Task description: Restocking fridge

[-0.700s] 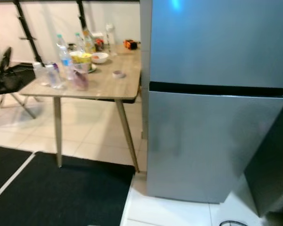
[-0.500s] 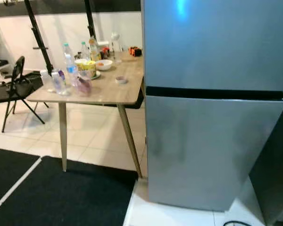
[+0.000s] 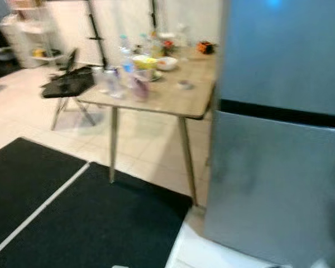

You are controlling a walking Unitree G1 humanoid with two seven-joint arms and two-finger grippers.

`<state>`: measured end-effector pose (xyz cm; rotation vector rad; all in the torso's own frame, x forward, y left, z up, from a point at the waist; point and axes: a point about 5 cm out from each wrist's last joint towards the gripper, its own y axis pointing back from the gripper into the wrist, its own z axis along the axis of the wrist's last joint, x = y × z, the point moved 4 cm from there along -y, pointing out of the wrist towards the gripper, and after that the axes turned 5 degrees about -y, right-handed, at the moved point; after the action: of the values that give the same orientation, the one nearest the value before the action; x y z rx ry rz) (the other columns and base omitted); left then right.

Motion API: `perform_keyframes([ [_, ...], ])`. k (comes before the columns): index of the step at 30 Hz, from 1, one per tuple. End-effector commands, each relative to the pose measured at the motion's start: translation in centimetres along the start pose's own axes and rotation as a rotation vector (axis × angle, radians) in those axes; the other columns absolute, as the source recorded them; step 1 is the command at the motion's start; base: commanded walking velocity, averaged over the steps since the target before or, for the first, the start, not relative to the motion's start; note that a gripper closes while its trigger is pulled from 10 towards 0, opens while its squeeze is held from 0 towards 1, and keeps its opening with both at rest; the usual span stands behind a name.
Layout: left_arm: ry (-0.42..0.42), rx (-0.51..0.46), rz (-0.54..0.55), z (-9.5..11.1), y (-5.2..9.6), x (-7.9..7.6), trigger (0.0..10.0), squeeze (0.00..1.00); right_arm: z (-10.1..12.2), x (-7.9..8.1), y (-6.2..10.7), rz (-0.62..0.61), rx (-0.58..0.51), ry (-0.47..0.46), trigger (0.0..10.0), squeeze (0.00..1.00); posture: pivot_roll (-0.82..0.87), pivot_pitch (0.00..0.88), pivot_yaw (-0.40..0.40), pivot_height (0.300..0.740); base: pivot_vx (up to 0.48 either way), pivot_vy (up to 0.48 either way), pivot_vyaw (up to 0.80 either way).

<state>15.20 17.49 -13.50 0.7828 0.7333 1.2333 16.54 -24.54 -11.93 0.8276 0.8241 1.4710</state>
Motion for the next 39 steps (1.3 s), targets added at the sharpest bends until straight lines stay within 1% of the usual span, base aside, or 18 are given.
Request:
perform_keyframes([
  [1,0.001,0.012,0.021,-0.73,0.29,0.45,10.0,0.00,-0.32,0.08,0.04,0.005,0.009,0.013,10.0,0.00,-0.07,0.000,0.002,0.740,0.000,0.000,0.73],
  [8,-0.030,0.010,0.031,-0.69,0.31,0.59,10.0,0.00,-0.17,0.08,0.04,0.011,0.005,0.016,10.0,0.00,-0.07,0.000,0.002,0.740,0.000,0.000,0.73],
  [21,-0.011,0.012,0.025,-0.71,0.27,0.42,10.0,0.00,-0.31,0.06,0.08,0.014,0.008,0.019,10.0,0.00,-0.07,0.000,0.002,0.740,0.000,0.000,0.73],
  [28,-0.010,0.009,0.012,-0.57,0.17,0.07,10.0,0.00,0.00,0.14,0.02,0.019,0.003,0.034,10.0,0.00,-0.07,0.000,0.001,0.740,0.000,0.000,0.73],
  [31,-0.008,0.011,0.009,-0.62,0.16,-0.02,10.0,0.00,0.35,0.03,-0.05,0.000,-0.008,0.047,10.0,0.00,-0.07,0.000,0.001,0.740,0.000,0.000,0.32],
  [37,-0.009,0.011,0.010,-0.59,0.16,0.06,10.0,0.00,0.30,-0.03,-0.04,-0.009,-0.005,0.059,10.0,0.00,-0.07,0.000,0.001,0.740,0.000,0.000,0.00],
  [39,-0.008,0.009,0.009,-0.55,0.16,0.07,10.0,0.00,0.17,-0.02,-0.03,-0.007,0.004,0.080,10.0,0.00,-0.07,0.000,-0.001,0.740,0.000,0.000,0.00],
])
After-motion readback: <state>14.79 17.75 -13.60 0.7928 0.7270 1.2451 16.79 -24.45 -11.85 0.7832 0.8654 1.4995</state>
